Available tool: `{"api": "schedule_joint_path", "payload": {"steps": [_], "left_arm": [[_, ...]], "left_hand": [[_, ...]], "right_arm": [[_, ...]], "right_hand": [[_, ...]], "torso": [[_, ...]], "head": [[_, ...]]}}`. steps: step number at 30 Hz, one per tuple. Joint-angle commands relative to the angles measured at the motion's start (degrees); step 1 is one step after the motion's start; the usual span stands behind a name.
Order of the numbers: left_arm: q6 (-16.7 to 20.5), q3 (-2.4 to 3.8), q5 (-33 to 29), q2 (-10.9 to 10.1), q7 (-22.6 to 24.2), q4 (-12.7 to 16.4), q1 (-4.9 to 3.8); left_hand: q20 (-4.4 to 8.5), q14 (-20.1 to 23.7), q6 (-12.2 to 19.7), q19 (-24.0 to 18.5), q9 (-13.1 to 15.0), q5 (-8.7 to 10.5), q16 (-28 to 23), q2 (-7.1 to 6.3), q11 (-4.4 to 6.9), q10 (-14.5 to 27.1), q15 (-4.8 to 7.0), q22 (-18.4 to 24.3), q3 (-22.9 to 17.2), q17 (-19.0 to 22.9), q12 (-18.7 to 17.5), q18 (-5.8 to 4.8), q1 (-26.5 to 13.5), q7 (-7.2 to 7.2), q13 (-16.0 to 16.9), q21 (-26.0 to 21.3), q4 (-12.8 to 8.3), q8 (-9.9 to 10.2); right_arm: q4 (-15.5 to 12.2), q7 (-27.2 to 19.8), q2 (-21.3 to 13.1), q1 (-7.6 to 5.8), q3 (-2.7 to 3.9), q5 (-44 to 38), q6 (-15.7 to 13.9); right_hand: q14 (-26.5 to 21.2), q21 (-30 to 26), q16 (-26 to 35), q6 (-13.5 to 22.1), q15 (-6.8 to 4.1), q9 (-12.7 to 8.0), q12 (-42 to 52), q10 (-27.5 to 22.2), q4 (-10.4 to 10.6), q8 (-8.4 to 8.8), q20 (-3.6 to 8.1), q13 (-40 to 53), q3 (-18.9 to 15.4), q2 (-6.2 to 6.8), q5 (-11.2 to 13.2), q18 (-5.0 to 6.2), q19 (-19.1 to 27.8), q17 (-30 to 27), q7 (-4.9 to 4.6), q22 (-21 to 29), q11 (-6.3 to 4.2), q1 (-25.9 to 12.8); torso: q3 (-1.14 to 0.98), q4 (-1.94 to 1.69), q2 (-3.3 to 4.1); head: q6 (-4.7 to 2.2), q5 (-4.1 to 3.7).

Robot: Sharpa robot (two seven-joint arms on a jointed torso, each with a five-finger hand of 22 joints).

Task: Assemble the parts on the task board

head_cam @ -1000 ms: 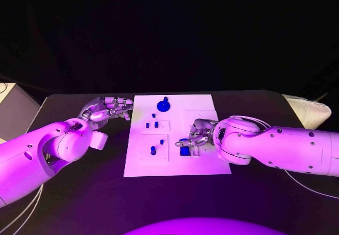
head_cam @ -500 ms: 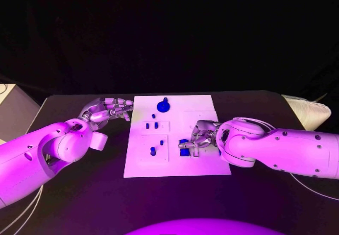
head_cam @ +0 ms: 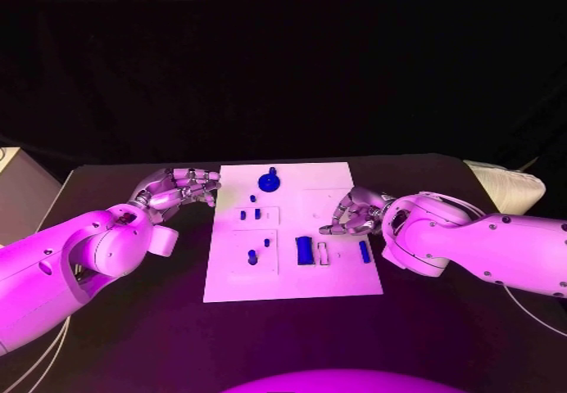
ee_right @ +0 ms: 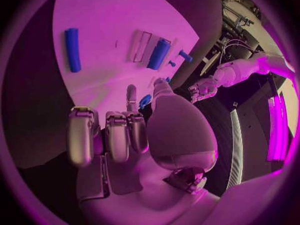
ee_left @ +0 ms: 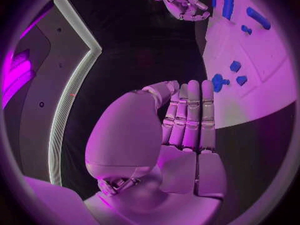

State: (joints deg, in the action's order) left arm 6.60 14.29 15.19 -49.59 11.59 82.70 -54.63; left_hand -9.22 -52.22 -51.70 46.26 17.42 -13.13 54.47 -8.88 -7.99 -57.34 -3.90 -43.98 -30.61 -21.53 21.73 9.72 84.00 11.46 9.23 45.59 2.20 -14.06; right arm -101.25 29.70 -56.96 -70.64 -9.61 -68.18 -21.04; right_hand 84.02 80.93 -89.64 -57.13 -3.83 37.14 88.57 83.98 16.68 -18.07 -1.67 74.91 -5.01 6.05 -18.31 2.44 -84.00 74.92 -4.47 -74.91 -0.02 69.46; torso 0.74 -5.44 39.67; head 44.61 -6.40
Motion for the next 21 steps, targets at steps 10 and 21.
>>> {"api": "schedule_joint_path", "payload": {"steps": [10, 21], "left_arm": [[-0.5, 0.03, -0.7, -0.1, 3.4, 0.2, 0.23], [-0.9, 0.03, -0.9, -0.4, 3.9, 0.7, 0.65]], "left_hand": [[-1.36, 0.3, 0.9, 3.2, 0.4, 0.63, 1.8, -3.5, 0.18, 1.4, -0.64, 6.5, 7.1, -1.5, 1.8, 0.8, -6.8, -0.13, 0.4, -8.2, 8.2, -0.6], [-1.21, 0.4, 0.8, 4.8, 0.6, 0.98, 1.9, -3.55, 0.31, 1.4, -0.57, 8.2, 8.9, -1.7, 2.4, 0.76, -5.9, -0.27, 0.7, -10.3, 10.0, -0.9]], "right_arm": [[0.1, -1.0, -6.4, -0.06, -0.12, -0.2, 3.6], [-1.2, 0.6, -9.4, 1.39, -0.3, -5.9, 5.2]], "right_hand": [[6.0, 0.7, -0.4, -2.8, 0.58, -3.7, 1.3, 5.9, 0.0, 4.07, -1.1, 15.0, 2.2, 0.65, 0.8, -0.99, -4.5, 15.1, -0.36, -13.2, 0.49, 8.6], [6.0, -1.3, -0.4, -4.4, 0.32, -4.1, -0.7, 5.0, 0.2, 3.82, -0.81, 13.9, 1.2, 1.99, 1.8, -0.65, -4.1, 15.1, 0.0, -12.7, 0.18, 6.0]], "torso": [[0.07, 0.38, -0.21], [-0.01, 0.34, -0.19]], "head": [[-0.39, -1.76], [-0.15, -2.52]]}}
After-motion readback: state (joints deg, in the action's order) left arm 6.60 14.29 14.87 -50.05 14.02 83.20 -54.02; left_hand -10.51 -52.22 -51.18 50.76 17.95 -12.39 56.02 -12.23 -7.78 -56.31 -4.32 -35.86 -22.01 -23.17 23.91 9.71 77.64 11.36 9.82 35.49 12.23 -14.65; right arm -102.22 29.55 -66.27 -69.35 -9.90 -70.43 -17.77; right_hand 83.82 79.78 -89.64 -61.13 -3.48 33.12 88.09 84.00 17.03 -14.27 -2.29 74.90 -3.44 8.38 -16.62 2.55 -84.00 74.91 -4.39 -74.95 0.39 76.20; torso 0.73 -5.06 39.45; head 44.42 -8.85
